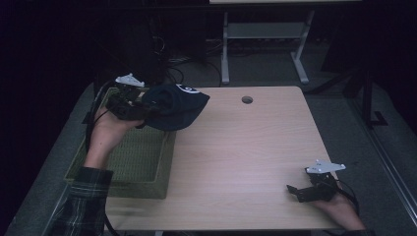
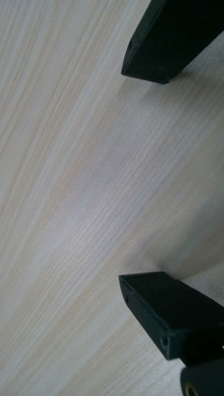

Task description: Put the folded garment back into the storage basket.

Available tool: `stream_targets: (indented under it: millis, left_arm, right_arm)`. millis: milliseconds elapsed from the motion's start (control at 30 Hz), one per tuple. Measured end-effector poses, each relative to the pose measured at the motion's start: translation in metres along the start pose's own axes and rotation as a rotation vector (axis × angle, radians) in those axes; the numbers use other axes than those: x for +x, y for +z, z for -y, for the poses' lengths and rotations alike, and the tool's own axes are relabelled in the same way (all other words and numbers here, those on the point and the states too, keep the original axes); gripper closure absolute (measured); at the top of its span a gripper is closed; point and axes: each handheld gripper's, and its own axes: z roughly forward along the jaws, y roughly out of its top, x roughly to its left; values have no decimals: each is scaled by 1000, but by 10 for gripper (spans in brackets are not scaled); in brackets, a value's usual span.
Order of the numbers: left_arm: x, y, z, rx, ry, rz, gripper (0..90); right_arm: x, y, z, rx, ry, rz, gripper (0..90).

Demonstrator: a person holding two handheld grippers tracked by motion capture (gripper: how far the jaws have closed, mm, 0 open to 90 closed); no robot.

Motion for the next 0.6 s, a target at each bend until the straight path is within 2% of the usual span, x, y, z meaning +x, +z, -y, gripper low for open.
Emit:
stream_targets:
  millis: [133,167,600]
  left_arm:
    - [6,-3,9,5,-18,-23,723]
    - [10,-5,15,12,-27,-41,723]
    - [33,-10,50,36,-75,-110,723]
  right_arm:
    - [0,0,0,0,0,0,19]
    - [0,0,0,0,0,0,19]
    - [0,0,0,0,0,0,19]
